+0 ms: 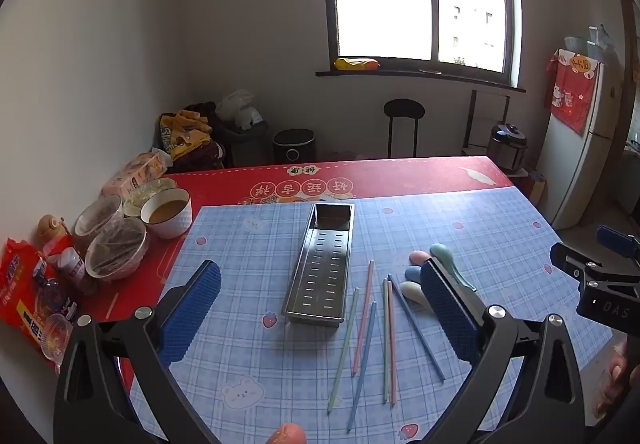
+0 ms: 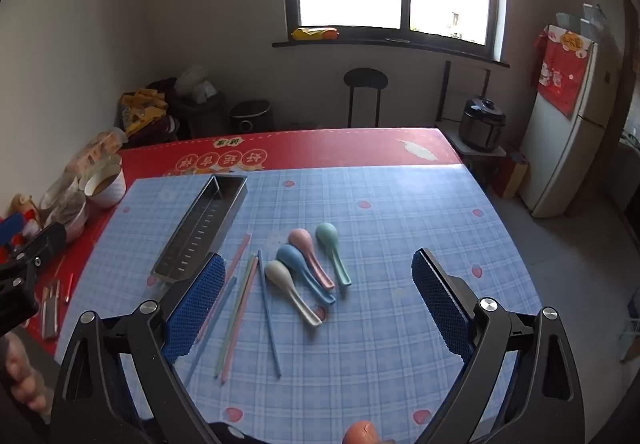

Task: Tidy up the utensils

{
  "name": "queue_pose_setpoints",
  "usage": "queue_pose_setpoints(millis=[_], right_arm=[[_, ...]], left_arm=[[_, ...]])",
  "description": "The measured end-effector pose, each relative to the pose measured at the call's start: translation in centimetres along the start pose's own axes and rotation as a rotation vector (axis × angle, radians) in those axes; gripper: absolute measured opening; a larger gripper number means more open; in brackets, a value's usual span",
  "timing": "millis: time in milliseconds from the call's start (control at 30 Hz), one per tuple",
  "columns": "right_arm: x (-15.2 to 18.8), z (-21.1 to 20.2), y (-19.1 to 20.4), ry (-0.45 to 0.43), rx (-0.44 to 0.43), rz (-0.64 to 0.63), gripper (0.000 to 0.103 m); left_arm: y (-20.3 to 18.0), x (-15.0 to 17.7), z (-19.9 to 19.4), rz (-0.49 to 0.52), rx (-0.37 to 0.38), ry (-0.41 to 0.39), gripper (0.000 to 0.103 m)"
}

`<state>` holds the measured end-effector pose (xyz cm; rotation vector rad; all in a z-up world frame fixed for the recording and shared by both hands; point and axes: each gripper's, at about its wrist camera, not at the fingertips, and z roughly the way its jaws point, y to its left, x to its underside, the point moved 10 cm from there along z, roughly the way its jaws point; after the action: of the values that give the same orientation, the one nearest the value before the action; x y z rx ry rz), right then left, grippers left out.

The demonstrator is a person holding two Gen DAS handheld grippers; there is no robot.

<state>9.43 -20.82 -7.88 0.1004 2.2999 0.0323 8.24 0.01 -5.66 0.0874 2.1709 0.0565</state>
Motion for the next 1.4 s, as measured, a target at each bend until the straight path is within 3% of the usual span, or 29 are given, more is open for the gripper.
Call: queue_pose_setpoints(millis=[1400], right_arm=[[-0.4,-1.0,0.0,-0.027,0.012,-0.008,0.092]], left_arm=[[0.0,-0.7,-0.8,0.000,0.006,-0.020,0.098]])
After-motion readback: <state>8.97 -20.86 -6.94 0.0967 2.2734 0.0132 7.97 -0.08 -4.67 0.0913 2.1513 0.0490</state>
